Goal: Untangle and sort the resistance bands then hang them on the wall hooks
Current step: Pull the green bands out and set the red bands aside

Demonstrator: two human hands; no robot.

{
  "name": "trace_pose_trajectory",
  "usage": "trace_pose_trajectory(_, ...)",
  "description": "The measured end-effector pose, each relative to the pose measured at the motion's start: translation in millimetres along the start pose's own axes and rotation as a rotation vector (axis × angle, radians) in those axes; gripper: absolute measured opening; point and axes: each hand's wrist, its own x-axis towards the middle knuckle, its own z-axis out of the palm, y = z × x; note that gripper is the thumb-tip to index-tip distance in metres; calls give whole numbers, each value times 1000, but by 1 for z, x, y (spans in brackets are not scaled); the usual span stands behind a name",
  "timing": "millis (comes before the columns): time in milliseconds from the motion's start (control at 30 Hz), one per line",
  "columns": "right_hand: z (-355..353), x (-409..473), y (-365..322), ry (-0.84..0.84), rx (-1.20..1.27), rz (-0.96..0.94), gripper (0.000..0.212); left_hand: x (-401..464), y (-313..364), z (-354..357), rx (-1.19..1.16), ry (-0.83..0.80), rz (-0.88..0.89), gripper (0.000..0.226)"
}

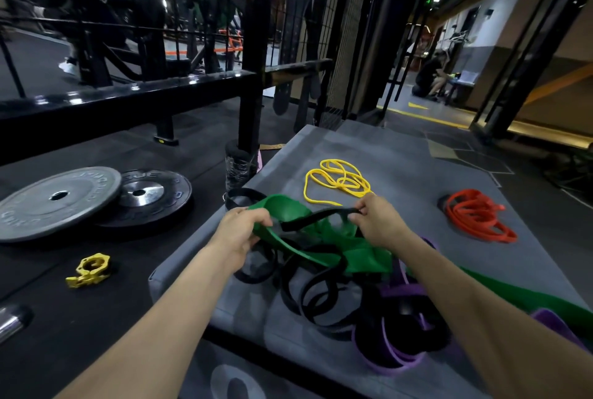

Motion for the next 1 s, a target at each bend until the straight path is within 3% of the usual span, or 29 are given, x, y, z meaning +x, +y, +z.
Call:
trace_pose_trajectory(133,-22,6,9,210,159,17,14,4,-2,2,-64,85,21,30)
trace_pose_trajectory(267,-38,6,25,411,245,164,21,8,-5,7,-106,137,15,24)
trace_pose_trajectory(500,-34,-8,36,388,151,276,30,6,-5,13,-230,186,-89,24)
trace_pose_trajectory(733,-55,-13,32,607,539,449,34,6,7,16,-556,278,-22,30)
trace_pose_trajectory(800,-59,-23,35,576,468,448,35,7,3,12,-502,298,-45,31)
trace_pose_trajectory(867,-46,-19,49,480,283,417,30,11,-3,8,-285,289,-35,30)
trace_pose_trajectory(1000,-27,-14,49,311,-103,242,34,22,-11,3,-76,257,12,24)
